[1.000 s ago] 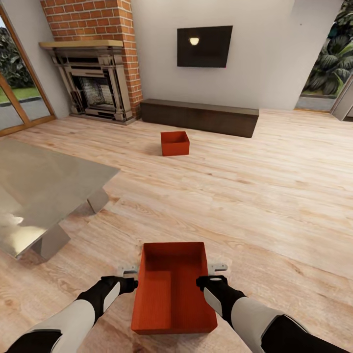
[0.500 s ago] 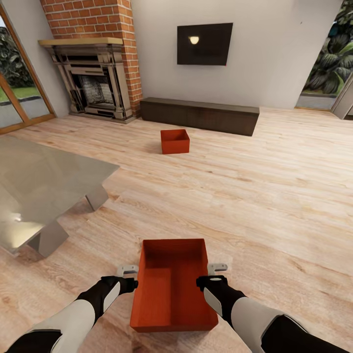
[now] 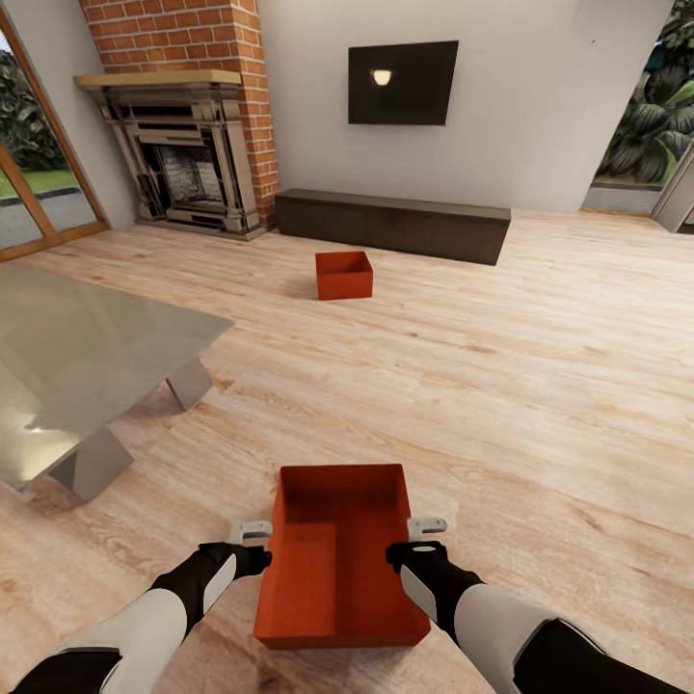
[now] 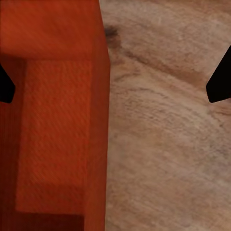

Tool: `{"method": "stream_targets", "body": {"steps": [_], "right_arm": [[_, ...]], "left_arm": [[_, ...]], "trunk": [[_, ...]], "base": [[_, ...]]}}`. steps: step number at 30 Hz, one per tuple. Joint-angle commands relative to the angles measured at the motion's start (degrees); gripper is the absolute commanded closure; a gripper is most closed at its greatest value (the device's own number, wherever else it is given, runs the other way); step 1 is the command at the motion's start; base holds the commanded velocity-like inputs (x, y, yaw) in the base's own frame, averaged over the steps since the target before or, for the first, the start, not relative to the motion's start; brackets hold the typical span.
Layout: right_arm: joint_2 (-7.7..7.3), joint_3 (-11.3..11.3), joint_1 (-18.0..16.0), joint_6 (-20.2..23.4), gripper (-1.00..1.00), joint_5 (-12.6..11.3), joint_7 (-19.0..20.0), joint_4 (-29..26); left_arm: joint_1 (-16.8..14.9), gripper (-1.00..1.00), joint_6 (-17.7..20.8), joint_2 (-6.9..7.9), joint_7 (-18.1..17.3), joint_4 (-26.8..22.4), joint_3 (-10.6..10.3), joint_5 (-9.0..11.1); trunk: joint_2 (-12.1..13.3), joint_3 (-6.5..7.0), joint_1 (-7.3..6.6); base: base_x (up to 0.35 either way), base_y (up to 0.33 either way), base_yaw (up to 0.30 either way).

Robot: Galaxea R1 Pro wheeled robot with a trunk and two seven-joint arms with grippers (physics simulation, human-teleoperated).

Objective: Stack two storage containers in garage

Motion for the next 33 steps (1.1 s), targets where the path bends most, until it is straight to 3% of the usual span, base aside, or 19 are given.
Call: {"method": "stream_targets", "body": {"steps": [1, 24, 33], "right_arm": [[0.0, 0.36, -0.02, 0.4, -1.0, -0.11, -0.33, -0.09], [0.0, 0.45, -0.02, 0.61, -1.0, -0.09, -0.33, -0.09], [0.0, 0.45, -0.02, 0.63, -1.0, -0.02, -0.33, -0.09]], "left_arm": [[0.0, -1.0, 0.34, -0.01, 0.13, -0.12, 0.01, 0.38], [0.0, -1.0, 0.34, -0.01, 0.05, -0.12, 0.01, 0.38], [0.0, -1.0, 0.34, -0.01, 0.05, -0.12, 0.02, 0.38]], "trunk": [[-0.43, -0.23, 0.22], [-9.66, -4.36, 5.27], [-9.66, -4.36, 5.27]], "base": [[0.0, 0.0, 0.0], [0.0, 0.0, 0.0], [0.0, 0.0, 0.0]]}}
